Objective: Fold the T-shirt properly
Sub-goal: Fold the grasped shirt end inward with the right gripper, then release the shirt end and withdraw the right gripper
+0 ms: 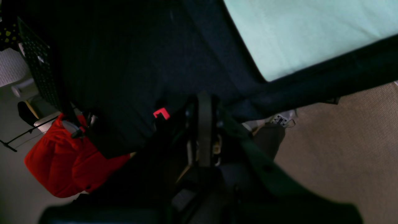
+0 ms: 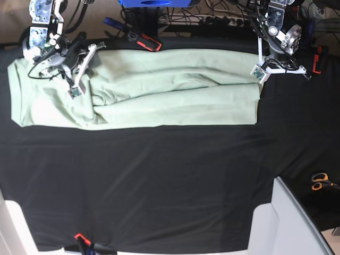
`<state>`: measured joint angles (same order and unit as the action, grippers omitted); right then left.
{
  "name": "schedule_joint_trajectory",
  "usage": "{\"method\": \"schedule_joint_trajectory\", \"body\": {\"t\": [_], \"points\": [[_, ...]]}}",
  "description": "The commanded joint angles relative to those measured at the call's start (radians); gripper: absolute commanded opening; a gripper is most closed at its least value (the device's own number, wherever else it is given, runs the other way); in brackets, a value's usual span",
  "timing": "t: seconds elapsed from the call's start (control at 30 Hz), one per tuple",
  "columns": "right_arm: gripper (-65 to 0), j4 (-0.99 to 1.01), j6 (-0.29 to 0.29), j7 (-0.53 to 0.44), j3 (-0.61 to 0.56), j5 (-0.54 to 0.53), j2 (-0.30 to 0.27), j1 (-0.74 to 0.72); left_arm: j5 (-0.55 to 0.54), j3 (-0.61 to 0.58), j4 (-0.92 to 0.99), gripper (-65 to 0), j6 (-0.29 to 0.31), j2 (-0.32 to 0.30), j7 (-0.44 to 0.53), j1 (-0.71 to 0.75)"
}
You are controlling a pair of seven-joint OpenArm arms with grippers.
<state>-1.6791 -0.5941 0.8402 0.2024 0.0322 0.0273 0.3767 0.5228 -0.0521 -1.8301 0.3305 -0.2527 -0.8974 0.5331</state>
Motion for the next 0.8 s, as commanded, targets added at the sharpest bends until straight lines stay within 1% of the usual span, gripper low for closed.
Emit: {"method": "schedule_joint_trajectory", "body": {"t": [0.0,0.13,0.2,0.27,0.37,0.47,0.53,0.63,0.7,0.77], "points": [[-64.9,-0.016,-0.002,-0.011,0.001,-0.007,-0.003,-0.009,0.017,0.005,-0.012,-65.0,-0.008,-0.009,-0.002,0.003],[-63.8,-0.028,0.0,0.018,0.006,-0.005,0.0,-0.012,0.017,0.005,-0.012,-65.0,-0.008,-0.009,-0.002,0.003],[-60.1,-0.057,0.0,0.05,0.007,-0.008,-0.003,-0.011,0.017,0.007,-0.012,-65.0,-0.008,-0.009,-0.004,0.003],[-54.0,-0.132,0.0,0.08,0.009,-0.008,-0.002,-0.002,0.017,0.007,-0.012,-65.0,-0.008,-0.009,-0.004,0.003],[-42.5,-0.234,0.0,0.126,0.009,-0.008,-0.002,0.012,0.017,0.007,-0.012,-65.0,-0.008,-0.009,-0.004,0.003],[-32.4,-0.27,0.0,0.152,0.009,-0.005,-0.008,0.008,0.017,0.007,-0.012,-65.0,-0.008,-0.009,-0.004,0.003],[-28.3,-0.263,0.0,0.144,0.042,-0.005,-0.019,-0.012,0.017,0.007,-0.012,-65.0,-0.008,-0.009,-0.004,0.003],[-27.7,-0.207,0.0,0.124,0.131,-0.008,-0.027,-0.08,0.017,0.007,-0.012,-65.0,-0.008,-0.009,-0.004,0.003],[-27.7,-0.131,0.0,0.064,0.205,-0.005,-0.033,-0.143,0.015,0.007,-0.012,-65.0,-0.008,-0.009,-0.004,0.003],[-27.9,-0.043,0.0,0.024,0.243,-0.008,-0.077,-0.201,0.01,0.007,-0.013,-65.0,-0.008,-0.009,-0.004,0.002]]}}
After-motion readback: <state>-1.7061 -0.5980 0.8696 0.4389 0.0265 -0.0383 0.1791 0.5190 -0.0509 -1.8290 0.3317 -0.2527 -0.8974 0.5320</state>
